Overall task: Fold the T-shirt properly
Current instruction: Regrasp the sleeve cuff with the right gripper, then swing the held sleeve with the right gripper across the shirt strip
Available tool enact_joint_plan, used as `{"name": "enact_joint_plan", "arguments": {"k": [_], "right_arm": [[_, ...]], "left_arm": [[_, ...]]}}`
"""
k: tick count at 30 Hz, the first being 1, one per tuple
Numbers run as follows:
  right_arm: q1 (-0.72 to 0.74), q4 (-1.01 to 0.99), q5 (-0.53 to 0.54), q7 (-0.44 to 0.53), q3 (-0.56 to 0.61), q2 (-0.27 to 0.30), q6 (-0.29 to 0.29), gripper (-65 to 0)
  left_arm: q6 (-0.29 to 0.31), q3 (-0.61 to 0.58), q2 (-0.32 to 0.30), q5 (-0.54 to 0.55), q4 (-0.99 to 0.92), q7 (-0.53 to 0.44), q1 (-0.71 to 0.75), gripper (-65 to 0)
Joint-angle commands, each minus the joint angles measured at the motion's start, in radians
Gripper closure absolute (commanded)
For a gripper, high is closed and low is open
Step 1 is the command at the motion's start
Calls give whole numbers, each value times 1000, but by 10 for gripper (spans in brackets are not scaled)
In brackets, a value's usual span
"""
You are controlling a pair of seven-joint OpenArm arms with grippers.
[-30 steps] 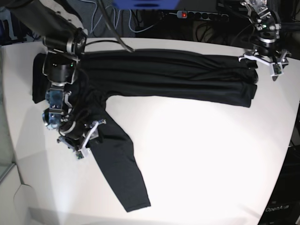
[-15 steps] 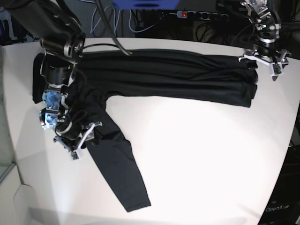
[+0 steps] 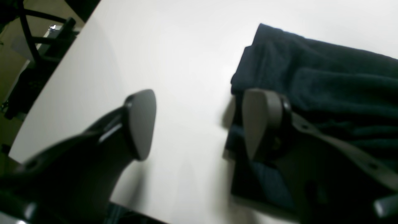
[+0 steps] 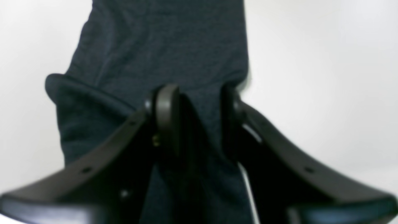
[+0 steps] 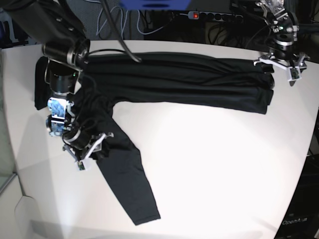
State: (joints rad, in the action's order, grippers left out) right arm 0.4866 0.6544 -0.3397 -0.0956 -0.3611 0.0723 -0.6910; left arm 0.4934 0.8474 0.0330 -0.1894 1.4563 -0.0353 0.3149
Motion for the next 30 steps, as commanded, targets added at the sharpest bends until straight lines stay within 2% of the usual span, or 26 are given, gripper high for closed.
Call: {"name": "enact_joint_plan", "arguments": {"k": [1,5,12,15,17,21,30], "right_arm": [[-6,-9,-46,-86,3,1,-7,-131],[-6,-8,-46,-86,3,1,-7,0],[-22,28,-42,-80,-3,7,-7,-2],[-93,183,-40,-72,3,-6,-7,-2],[-145,304,-45,-43,6,-45,-7,-2],[-228,488,-46,-45,35,-88,-7,-2],[-377,784,-45,-68,149,-144,-7,-2]], "left_arm": [[-3,3,-11,15,13,-33,-4,-421],[-3,3,-11,15,13,-33,-4,-421],[-3,2,-11,15,13,-33,-4,-421],[-3,3,-11,15,13,-33,-4,-421],[-3,3,-11,15,13,-33,-4,-421],[-3,3,-11,15,13,-33,-4,-421],[-3,3,-11,15,13,-33,-4,-421]]}}
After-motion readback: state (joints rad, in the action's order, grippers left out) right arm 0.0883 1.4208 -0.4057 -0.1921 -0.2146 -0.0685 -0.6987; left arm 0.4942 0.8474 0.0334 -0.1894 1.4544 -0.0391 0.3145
